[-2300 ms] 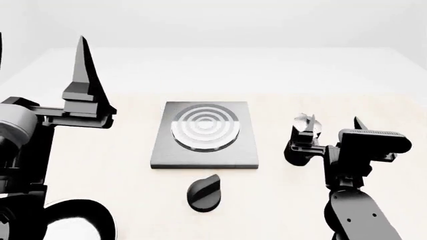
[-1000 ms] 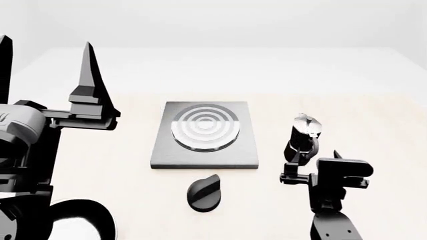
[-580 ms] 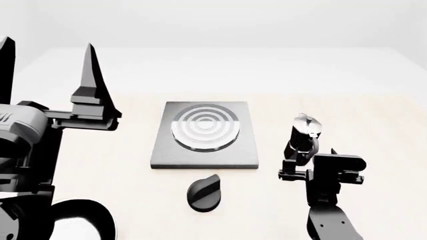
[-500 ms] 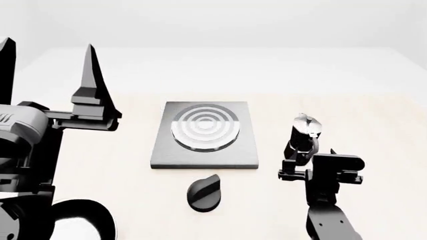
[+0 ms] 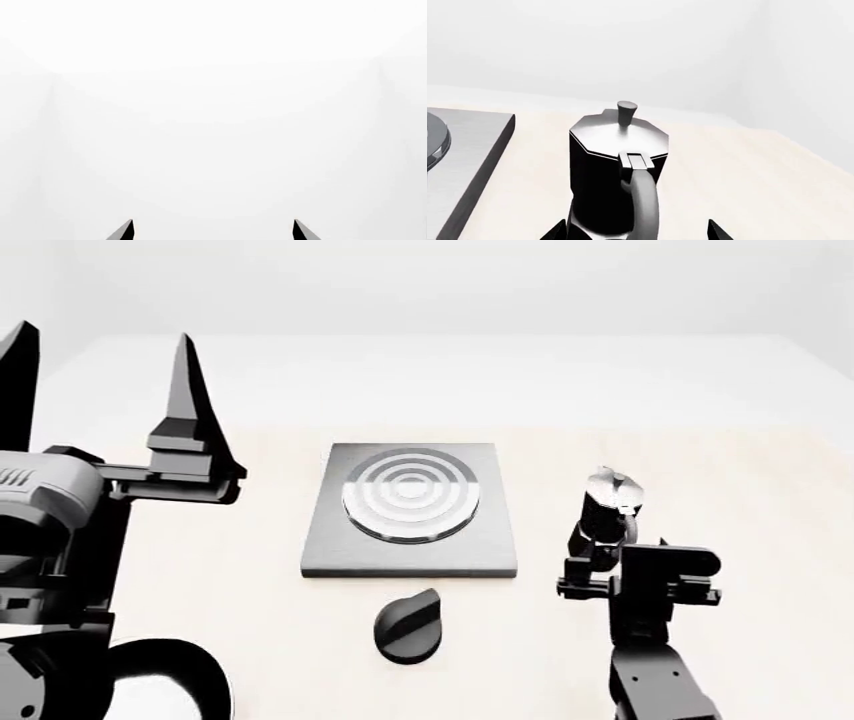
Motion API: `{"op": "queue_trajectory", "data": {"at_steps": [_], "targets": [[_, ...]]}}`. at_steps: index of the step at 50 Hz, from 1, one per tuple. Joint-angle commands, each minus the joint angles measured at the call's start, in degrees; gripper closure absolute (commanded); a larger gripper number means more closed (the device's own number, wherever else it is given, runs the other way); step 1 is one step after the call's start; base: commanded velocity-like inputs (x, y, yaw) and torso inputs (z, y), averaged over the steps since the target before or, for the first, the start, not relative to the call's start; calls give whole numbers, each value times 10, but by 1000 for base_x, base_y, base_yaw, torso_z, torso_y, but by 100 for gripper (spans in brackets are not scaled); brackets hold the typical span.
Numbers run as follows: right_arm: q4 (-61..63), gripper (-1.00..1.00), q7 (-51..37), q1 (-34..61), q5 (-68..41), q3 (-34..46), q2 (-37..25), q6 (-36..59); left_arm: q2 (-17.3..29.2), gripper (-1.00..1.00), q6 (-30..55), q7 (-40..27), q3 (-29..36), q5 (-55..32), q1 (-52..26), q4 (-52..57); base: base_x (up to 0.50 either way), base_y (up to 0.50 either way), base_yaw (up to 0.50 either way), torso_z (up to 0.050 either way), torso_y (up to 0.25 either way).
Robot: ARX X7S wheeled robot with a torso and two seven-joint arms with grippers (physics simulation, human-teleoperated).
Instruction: Turn on the stove and put the moka pot on it.
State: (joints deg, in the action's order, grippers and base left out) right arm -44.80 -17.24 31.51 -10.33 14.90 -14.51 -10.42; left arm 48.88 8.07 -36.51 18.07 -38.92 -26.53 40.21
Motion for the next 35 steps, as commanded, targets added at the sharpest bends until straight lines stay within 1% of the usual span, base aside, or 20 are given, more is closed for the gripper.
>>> {"op": "queue_trajectory", "data": {"at_steps": [1, 4, 5, 6, 9, 10, 12, 14, 16, 18, 21, 22, 23, 26, 27, 30, 31, 32, 33, 35], "targets": [[-18, -100, 0, 17, 2, 3, 1, 4, -2, -100, -1, 2, 1, 0, 0, -4, 0, 0, 0, 0, 0], [5, -100, -3, 12, 0, 2, -4, 22, -3, -100, -3, 3, 2, 2, 2, -5, 0, 0, 0, 0, 0], [-48, -100, 0, 20, 4, 3, 4, -19, -4, -100, -4, 3, 2, 2, 3, -5, 0, 0, 0, 0, 0], [-70, -100, 2, 27, 6, 3, 7, -34, -3, -100, -3, 3, 2, 2, 3, -4, 0, 0, 0, 0, 0], [-89, -100, 3, 33, 6, 3, 9, -44, -3, -100, -2, 2, 0, -2, 1, -3, 0, 0, 0, 0, 0], [-91, -100, 3, 34, 7, 3, 9, -44, -3, -100, -1, 1, 0, -2, 1, -3, 0, 0, 0, 0, 0], [-39, -100, -2, 27, 1, 1, 0, 2, -3, -100, -2, 2, 0, -2, 1, -3, 0, 0, 0, 0, 0], [-27, -100, -3, 24, 0, 1, -3, 11, -2, -100, 0, 1, 0, -3, 0, -2, 0, 0, 0, 0, 0], [-64, -100, -1, 32, 2, 1, 3, -16, -2, -100, 0, 2, 0, -3, 1, -2, 0, 0, 0, 0, 0], [-43, -100, -3, 29, 1, 2, -1, 2, -2, -100, 1, 1, 0, -4, 0, -1, 0, 0, 0, 0, 0], [-44, -100, -3, 29, 1, 2, -1, 1, -3, -100, 0, 1, -1, -5, 0, -1, 0, 0, 0, 0, 0], [-105, -100, 1, 38, 7, 3, 9, -47, -4, -100, -1, 2, 0, -3, 1, -3, 0, 0, 0, 0, 0], [-127, -100, 3, 45, 8, 3, 12, -62, -4, -100, -1, 3, 0, -3, 0, -4, 0, 0, 0, 0, 0], [-142, -100, 4, 50, 8, 3, 13, -71, -4, -100, -1, 3, 1, -4, 0, -4, 0, 0, 0, 0, 0], [-83, -100, 0, 39, 4, 3, 4, -24, -4, -100, -2, 4, 0, -4, 1, -5, 0, 0, 0, 0, 0], [-132, -100, 3, 44, 10, 6, 13, -72, -4, -100, -4, 5, 0, -4, 2, -7, 0, 0, 0, 0, 0], [-132, 100, 1, 43, 13, 8, 13, -80, -5, -100, -5, 5, -1, -4, 2, -7, 0, 0, 0, 0, 0], [-71, 100, -3, 31, 10, 8, 4, -35, -6, -100, -5, 6, 0, -4, 2, -8, 0, 0, 0, 0, 0], [-72, 100, -3, 28, 10, 8, 5, -39, -6, -100, -5, 6, 0, -4, 2, -9, 0, 0, 0, 0, 0], [-122, 100, -1, 39, 13, 8, 13, -77, -6, -100, -5, 6, 0, -4, 2, -9, 0, 0, 0, 0, 0]]}}
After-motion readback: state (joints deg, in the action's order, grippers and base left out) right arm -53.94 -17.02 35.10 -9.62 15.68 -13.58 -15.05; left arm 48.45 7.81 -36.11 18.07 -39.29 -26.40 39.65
